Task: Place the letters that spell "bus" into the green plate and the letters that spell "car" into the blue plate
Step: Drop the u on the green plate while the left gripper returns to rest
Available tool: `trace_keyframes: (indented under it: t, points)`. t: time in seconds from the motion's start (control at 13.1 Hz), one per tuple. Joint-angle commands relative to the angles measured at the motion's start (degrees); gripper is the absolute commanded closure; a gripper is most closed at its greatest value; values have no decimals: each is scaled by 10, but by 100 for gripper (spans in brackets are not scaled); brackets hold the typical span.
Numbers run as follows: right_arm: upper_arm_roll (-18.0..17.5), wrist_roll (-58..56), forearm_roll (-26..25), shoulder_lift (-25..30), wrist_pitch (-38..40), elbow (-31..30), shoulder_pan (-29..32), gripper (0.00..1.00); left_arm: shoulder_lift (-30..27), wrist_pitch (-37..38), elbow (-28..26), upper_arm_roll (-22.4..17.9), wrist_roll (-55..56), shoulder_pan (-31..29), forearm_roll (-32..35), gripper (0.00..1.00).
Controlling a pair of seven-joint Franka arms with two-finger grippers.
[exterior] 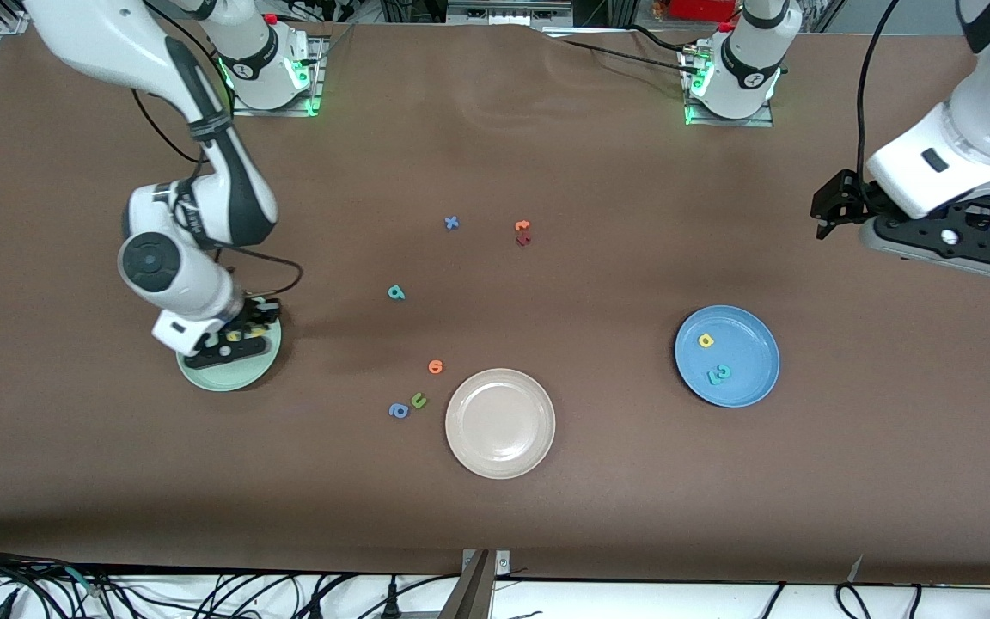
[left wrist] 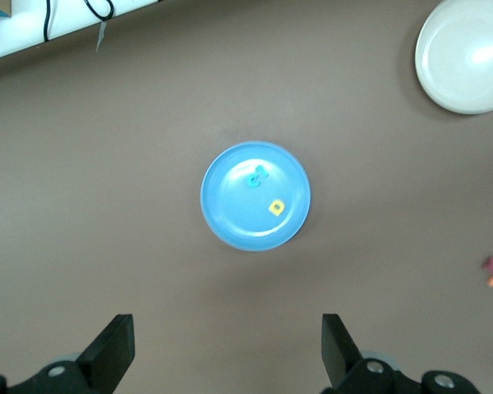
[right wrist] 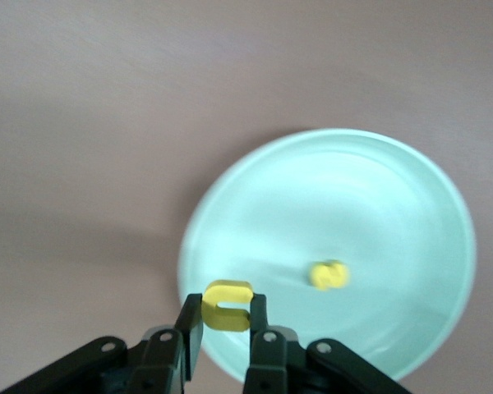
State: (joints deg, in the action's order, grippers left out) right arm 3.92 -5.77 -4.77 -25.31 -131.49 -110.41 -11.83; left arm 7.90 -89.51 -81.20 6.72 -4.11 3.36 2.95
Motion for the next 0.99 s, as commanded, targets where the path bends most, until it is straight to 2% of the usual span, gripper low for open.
trace_keyframes:
  t: [0.0,0.15,0.23,0.31,0.38,0.46,0.61,0.76,0.84,0.92]
  points:
    - [20,-56,0,-15,-30,-10,5,100,-47,-41,-88,-47,39,16,-58,0]
    - [21,-60,1,-34,-75,-24,7,100,-45,-40,-88,-47,40,32,-29,0]
    - [21,-59,1,-38,-85,-26,8,93,-45,-44,-87,-47,41,37,-24,0]
    - [21,-58,1,-40,-85,-26,8,82,-45,-60,-86,-49,40,35,-25,0]
    - [21,-57,1,-39,-85,-26,8,81,-49,-58,-87,-51,42,35,-21,0]
    - [21,-56,2,-38,-84,-26,8,72,-51,-48,-88,-52,42,32,-21,0]
    - [21,-50,3,-31,-81,-25,8,3,-58,-37,-96,-55,40,29,-22,0]
    - [18,-22,5,-9,-55,-25,8,1,-89,-41,-140,-57,41,29,-22,0]
    - [7,11,5,3,-39,-25,7,1,-97,-42,-149,-57,41,29,-22,0]
    - [-20,52,7,12,-32,-28,7,1,-97,-41,-147,-56,41,25,-22,0]
